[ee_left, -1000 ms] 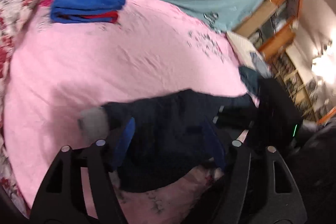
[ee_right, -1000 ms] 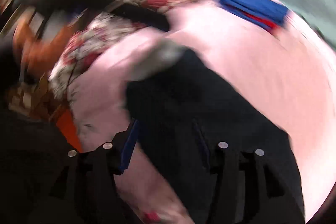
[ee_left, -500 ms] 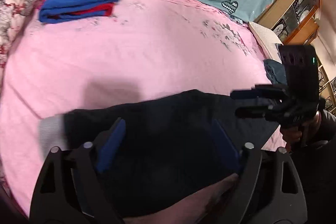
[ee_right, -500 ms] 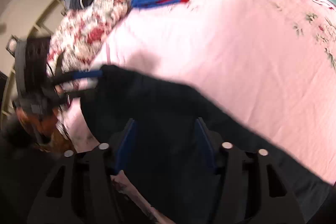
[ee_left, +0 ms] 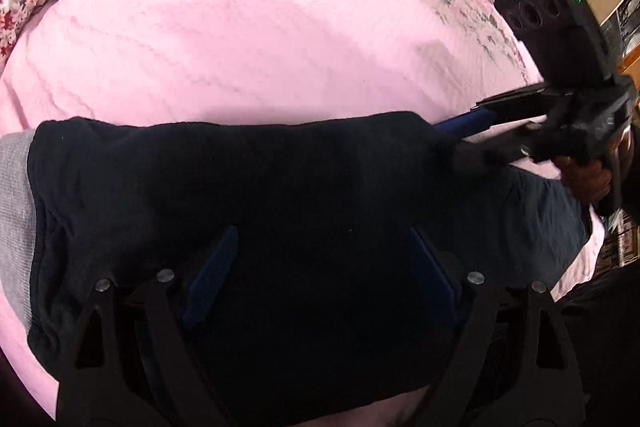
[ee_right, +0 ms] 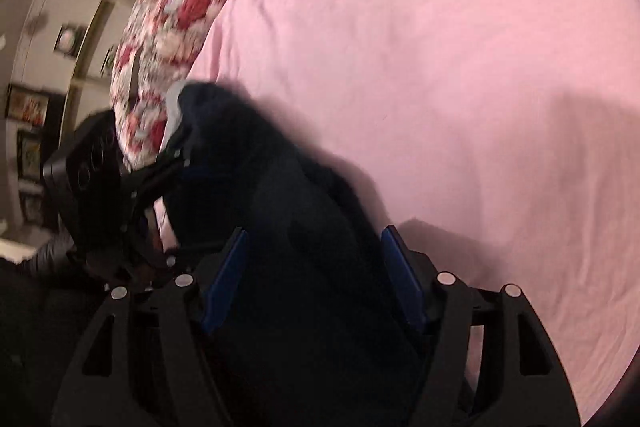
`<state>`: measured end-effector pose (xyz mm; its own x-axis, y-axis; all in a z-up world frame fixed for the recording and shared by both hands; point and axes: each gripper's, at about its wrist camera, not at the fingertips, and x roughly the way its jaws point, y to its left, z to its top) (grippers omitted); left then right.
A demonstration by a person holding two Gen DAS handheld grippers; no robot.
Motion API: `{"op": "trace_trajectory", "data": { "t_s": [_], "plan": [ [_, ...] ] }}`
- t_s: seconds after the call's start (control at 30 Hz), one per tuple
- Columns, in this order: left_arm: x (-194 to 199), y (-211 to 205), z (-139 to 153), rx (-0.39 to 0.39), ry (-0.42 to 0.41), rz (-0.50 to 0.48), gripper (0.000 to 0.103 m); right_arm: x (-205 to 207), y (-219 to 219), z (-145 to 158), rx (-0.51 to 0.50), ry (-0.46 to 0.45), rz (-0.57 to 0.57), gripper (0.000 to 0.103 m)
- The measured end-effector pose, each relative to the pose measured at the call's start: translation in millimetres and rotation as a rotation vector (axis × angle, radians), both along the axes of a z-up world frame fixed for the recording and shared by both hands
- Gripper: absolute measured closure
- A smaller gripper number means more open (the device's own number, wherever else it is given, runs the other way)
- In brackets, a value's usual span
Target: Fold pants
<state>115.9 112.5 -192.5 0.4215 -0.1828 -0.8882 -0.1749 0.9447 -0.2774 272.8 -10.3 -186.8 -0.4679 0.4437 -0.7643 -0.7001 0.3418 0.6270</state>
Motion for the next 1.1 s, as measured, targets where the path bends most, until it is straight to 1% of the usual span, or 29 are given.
{"op": "trace_trajectory", "data": {
  "t_s": [0.1, 0.17, 0.23, 0.33, 0.47, 0.5, 0.57, 0.6, 0.7, 0.77, 0.8, 0.83, 0.9, 0.97, 1.1],
  "plan": [
    [0.2, -0.5, -0.2, 0.023, 0.018, -0.008, 0.015, -9.0, -4.0, 11.6, 0.061, 0.058, 0.092, 0.034],
    [1.7, 0.9, 0.3, 0.022, 0.023, -0.006, 0.014, -12.0, -6.6, 11.5, 0.087, 0.123, 0.133, 0.034],
    [1.7, 0.9, -0.9, 0.021, 0.025, -0.004, 0.013, -10.4, -3.7, 1.2, 0.083, 0.181, 0.133, 0.034],
    [0.0, -0.8, -1.8, 0.033, 0.030, -0.012, 0.013, -6.6, 5.6, -20.4, 0.025, 0.214, 0.113, 0.034],
    [0.7, -2.8, -3.2, 0.038, 0.033, -0.015, 0.013, -2.2, 13.3, -31.1, 0.043, 0.323, 0.112, 0.033],
    [0.1, -2.5, -3.2, 0.037, 0.033, -0.015, 0.013, -1.5, 16.1, -33.1, 0.052, 0.361, 0.111, 0.029],
    [-0.2, -3.2, -3.4, 0.038, 0.033, -0.016, 0.012, -0.8, 21.4, -37.7, 0.093, 0.474, 0.109, 0.028],
    [-0.2, -3.5, -3.8, 0.039, 0.034, -0.017, 0.011, -1.9, 25.0, -39.7, 0.108, 0.497, 0.106, 0.027],
    [-1.7, -4.2, -5.0, 0.048, 0.040, -0.021, 0.010, -0.3, 39.4, -39.8, 0.163, 0.516, 0.080, 0.027],
    [-1.9, -5.7, -4.7, 0.055, 0.041, -0.029, 0.010, 10.4, 43.5, -36.0, 0.201, 0.487, 0.038, 0.027],
    [-2.4, -6.2, -4.8, 0.059, 0.042, -0.034, 0.010, 19.6, 43.7, -35.1, 0.220, 0.468, 0.006, 0.032],
    [-3.5, -6.6, -4.6, 0.063, 0.040, -0.041, 0.010, 29.1, 41.1, -39.4, 0.226, 0.490, -0.029, 0.038],
    [-2.5, -8.2, -4.8, 0.064, 0.037, -0.044, 0.010, 38.0, 34.9, -52.1, 0.219, 0.514, -0.070, 0.063],
    [-5.5, -9.3, -5.7, 0.073, 0.034, -0.051, 0.010, 37.2, 32.0, -54.9, 0.229, 0.487, -0.072, 0.072],
    [-9.0, -15.2, -5.2, 0.115, 0.031, -0.083, 0.010, 36.7, 32.9, -53.7, 0.218, 0.469, -0.080, 0.072]
  ]
}}
